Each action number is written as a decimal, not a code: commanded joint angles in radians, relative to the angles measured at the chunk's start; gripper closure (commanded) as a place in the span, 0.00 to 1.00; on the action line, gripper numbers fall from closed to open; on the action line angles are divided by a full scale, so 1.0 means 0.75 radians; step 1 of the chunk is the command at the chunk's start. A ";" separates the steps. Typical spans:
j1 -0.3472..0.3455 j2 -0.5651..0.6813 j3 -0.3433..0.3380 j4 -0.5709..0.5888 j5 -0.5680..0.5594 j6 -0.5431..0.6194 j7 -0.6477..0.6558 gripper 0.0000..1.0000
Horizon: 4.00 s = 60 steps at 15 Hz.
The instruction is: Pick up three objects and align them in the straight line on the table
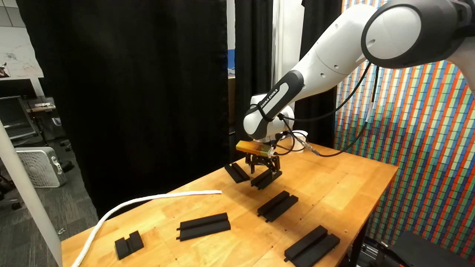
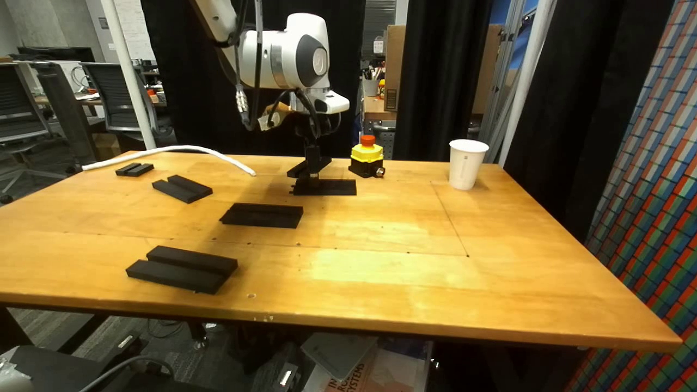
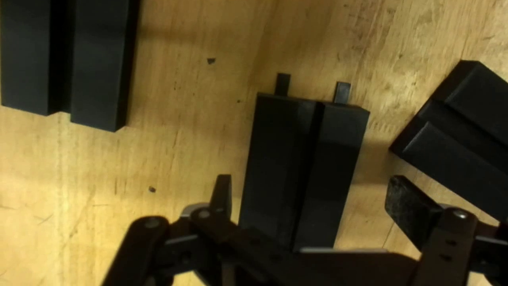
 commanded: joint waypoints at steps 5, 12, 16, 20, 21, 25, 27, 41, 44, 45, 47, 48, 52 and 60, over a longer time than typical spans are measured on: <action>0.000 0.028 -0.019 0.021 0.006 0.026 0.032 0.00; -0.029 0.067 -0.014 0.015 0.035 0.087 0.009 0.00; -0.036 0.081 -0.020 0.007 0.041 0.124 0.013 0.25; -0.034 0.067 -0.024 0.004 0.039 0.138 0.016 0.48; -0.034 0.058 -0.021 0.004 0.043 0.132 0.017 0.54; -0.023 -0.004 0.015 -0.036 0.087 0.127 0.016 0.54; 0.014 -0.048 0.028 -0.059 0.089 0.133 0.041 0.54; 0.165 -0.209 0.292 -0.177 0.393 0.014 0.298 0.54; 0.173 -0.223 0.326 -0.211 0.470 0.020 0.349 0.54; 0.177 -0.228 0.334 -0.223 0.489 0.023 0.369 0.54; 0.184 -0.248 0.348 -0.262 0.522 0.024 0.409 0.54; 0.186 -0.259 0.354 -0.290 0.534 0.036 0.421 0.54; 0.171 -0.313 0.371 -0.396 0.571 0.030 0.402 0.54; 0.184 -0.375 0.300 -0.497 0.350 -0.028 0.422 0.54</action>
